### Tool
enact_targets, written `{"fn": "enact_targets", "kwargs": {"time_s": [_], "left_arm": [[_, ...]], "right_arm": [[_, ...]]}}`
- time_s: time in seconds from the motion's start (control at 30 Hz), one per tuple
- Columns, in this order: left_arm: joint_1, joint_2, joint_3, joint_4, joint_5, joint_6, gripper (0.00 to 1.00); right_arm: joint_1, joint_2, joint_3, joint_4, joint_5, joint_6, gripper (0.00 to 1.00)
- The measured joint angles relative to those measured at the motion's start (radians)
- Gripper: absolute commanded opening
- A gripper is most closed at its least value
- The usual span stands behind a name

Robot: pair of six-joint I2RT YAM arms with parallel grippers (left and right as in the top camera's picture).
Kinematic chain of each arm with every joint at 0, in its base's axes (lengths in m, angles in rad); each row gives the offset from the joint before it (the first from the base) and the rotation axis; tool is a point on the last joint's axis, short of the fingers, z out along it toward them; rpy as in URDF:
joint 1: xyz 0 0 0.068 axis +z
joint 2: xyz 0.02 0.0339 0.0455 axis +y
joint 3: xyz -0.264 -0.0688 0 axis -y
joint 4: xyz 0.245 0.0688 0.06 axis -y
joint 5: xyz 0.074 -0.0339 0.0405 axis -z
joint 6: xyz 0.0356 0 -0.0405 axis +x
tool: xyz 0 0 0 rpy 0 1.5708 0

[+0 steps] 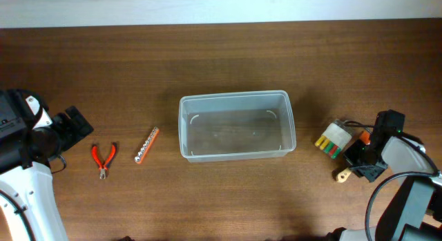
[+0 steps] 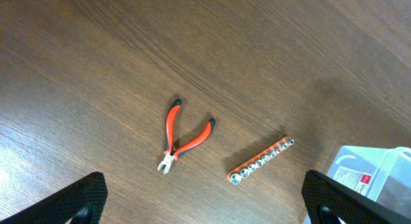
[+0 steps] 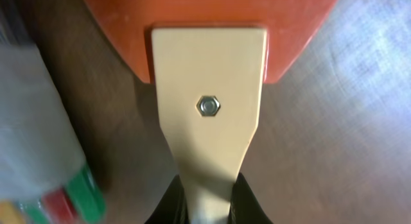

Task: Pack container
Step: 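Lower the right gripper and grasp the orange scraper's wooden handle, then lift the scraper with the right gripper and drop it into the container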

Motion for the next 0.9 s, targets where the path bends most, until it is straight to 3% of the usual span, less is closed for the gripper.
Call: {"fn": "enact_targets", "kwargs": {"time_s": [0.23,0.43,0.6,0.77,0.9], "left_arm": [[0.0,0.0,0.0,0.0,-0.003,0.012,0.99],[0.0,0.0,0.0,0.0,-0.003,0.012,0.99],[0.0,0.0,0.0,0.0,-0.003,0.015,0.99],[0.0,0.0,0.0,0.0,-0.004,0.015,0.99],[0.0,0.0,0.0,0.0,-0.004,0.015,0.99]], "right_arm": [[0.001,-0.068,0.221,-0.218,-0.005,-0.091,0.04],[0.042,-0.145,0.524,-0.352,-0.124,-0.362,0.04],[0.242,-0.154,0.716,-0.472,-0.211,-0.688,0.04],[0.469,-0.153,0.753,-0.44,-0.22,-0.953,0.04],[0.596,-0.124,0.759,-0.417,-0.222,-1.075,0.04]]}}
